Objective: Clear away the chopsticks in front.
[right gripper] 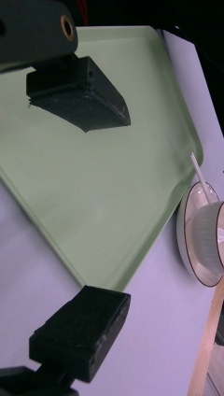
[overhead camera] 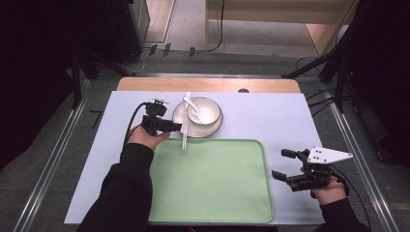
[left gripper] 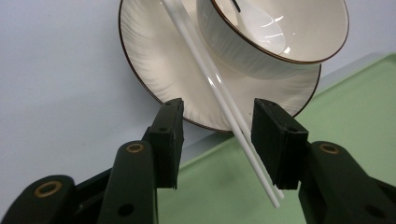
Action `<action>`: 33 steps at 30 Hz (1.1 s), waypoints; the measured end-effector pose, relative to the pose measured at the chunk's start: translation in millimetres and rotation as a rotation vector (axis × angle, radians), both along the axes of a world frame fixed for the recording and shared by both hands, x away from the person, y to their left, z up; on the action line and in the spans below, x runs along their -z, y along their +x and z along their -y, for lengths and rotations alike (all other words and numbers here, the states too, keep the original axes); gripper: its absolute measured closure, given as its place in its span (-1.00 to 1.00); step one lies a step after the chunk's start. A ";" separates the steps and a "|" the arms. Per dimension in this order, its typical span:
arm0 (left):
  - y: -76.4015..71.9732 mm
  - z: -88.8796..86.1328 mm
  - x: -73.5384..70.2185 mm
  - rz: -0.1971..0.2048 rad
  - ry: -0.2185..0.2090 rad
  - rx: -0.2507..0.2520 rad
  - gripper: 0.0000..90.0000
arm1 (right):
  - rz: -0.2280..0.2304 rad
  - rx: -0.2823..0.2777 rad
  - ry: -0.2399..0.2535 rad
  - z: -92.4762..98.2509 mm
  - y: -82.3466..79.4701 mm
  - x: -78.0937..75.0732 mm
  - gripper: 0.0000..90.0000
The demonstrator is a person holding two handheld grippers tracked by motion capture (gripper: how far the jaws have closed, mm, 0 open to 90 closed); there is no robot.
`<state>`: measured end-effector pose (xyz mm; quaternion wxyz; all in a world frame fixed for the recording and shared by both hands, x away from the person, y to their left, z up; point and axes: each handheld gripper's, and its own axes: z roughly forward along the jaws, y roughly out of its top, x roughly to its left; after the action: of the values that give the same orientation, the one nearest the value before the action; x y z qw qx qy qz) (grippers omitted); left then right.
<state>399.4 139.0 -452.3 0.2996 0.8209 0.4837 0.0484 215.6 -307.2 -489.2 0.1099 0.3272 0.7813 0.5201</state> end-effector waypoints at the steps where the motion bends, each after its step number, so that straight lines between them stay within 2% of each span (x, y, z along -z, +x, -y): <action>1: 1.9 1.7 0.9 -0.012 0.000 0.002 0.27 | 0.000 0.000 0.001 -0.1 -0.1 -0.1 -0.68; 3: 4.6 6.7 2.2 -0.013 0.005 0.000 0.32 | 0.003 -0.001 0.001 0.0 0.0 -0.1 -0.68; 7: 10.7 15.5 7.2 -0.021 0.043 -0.012 0.41 | 0.004 -0.001 0.000 0.2 0.0 -0.2 -0.68; 11: 16.8 17.6 16.1 -0.046 0.046 -0.029 0.46 | 0.007 0.001 0.002 0.6 -0.2 -0.3 -0.68; 15: 19.7 19.7 21.8 -0.050 0.056 -0.037 0.48 | 0.008 -0.001 0.003 1.1 0.0 -0.2 -0.68; 17: 20.4 19.9 23.0 -0.047 0.052 -0.040 0.51 | 0.009 -0.002 0.003 1.0 0.1 -0.1 -0.68; 20: 24.1 20.5 26.2 -0.036 0.052 -0.074 0.58 | 0.006 -0.002 0.003 0.6 -0.1 -0.4 -0.68; 23: 27.2 20.5 29.0 -0.046 0.045 -0.089 0.64 | 0.005 -0.003 0.002 0.4 0.0 -0.4 -0.68; 24: 29.4 20.0 30.7 -0.059 0.028 -0.110 0.65 | 0.007 -0.005 0.000 0.4 0.2 -0.4 -0.68; 26: 29.7 19.8 30.4 -0.058 0.021 -0.125 0.62 | 0.006 -0.005 0.001 0.4 0.1 -0.5 -0.68; 27: 28.7 19.5 28.0 -0.046 0.013 -0.138 0.62 | 0.007 -0.001 0.003 0.8 -0.2 -0.5 -0.68; 30: 26.4 19.6 23.1 -0.030 -0.001 -0.126 0.57 | 0.007 -0.003 0.004 1.2 0.3 0.1 -0.68; 33: 24.6 21.8 21.9 -0.028 0.004 -0.114 0.56 | 0.002 -0.005 0.002 0.4 0.2 0.1 -0.68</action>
<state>424.0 117.2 -474.2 0.2877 0.7933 0.5339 0.0548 215.8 -307.6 -489.3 0.1089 0.3247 0.7814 0.5216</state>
